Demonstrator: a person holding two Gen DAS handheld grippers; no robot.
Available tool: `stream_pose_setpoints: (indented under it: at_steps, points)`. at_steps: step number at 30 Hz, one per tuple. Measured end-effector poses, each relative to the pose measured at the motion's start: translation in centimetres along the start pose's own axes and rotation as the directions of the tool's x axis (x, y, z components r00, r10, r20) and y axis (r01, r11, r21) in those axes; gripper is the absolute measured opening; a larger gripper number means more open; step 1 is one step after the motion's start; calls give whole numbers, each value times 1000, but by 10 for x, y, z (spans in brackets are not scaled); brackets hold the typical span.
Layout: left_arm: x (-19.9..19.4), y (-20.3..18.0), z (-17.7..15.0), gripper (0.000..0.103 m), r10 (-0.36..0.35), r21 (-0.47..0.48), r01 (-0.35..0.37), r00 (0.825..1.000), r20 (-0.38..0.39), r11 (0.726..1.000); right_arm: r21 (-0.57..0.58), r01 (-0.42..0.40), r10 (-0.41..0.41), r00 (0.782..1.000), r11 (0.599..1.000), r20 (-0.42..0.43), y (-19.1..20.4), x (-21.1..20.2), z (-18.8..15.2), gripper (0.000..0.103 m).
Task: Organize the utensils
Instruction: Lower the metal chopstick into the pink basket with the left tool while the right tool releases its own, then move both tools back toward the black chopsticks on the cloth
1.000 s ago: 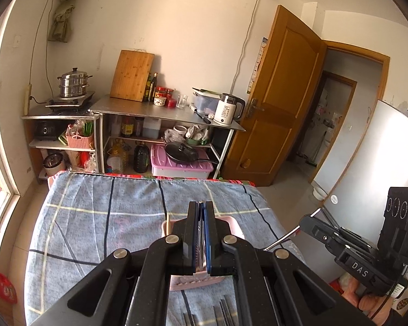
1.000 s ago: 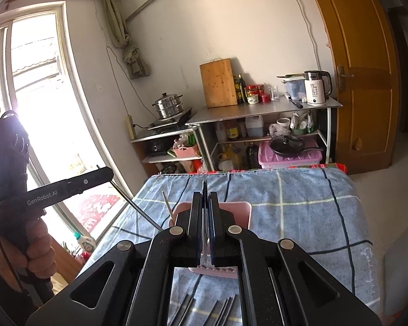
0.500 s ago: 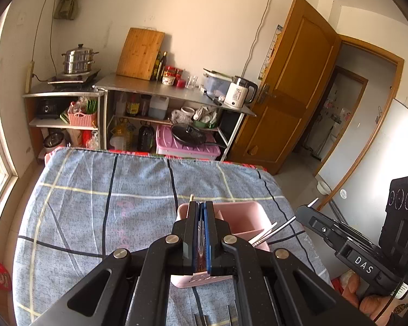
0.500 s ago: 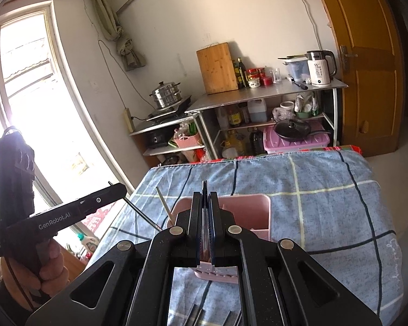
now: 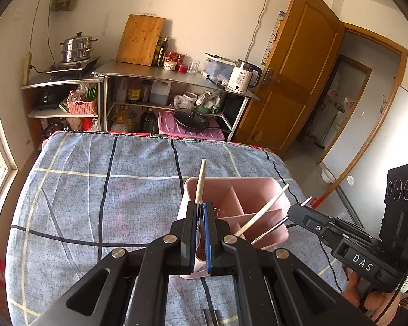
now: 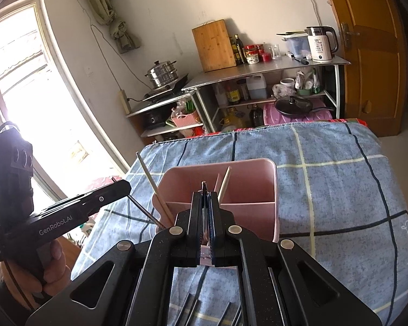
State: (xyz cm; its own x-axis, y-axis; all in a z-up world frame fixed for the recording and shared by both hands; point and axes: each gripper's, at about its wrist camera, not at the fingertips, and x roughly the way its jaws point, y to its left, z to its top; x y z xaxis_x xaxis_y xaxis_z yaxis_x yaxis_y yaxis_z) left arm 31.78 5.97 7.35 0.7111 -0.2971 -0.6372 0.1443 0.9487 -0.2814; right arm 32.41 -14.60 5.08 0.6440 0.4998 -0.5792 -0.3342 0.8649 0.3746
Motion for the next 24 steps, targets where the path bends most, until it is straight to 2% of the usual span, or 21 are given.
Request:
stream_pose_setpoints:
  at_steps: [5,11,17,24]
  points:
    - [-9,0,-1,12,13,4,-13,1000,25,1000,-17,6,-6,1000,1000,4,2,-5,-2,6]
    - [-34,-5,-9,13,28,19,-29,997,77,999,-30,4,-3,999,1000,35,2,-26,-4,11]
    - [-63,-10,-38,13,33,26,-37,993,116,999,-47,9,-6,998,999,62,3,-54,-23,12]
    - [-92,-22,-85,13,34,37,-39,990,140,999,-53,21,-16,997,998,78,2,-87,-64,12]
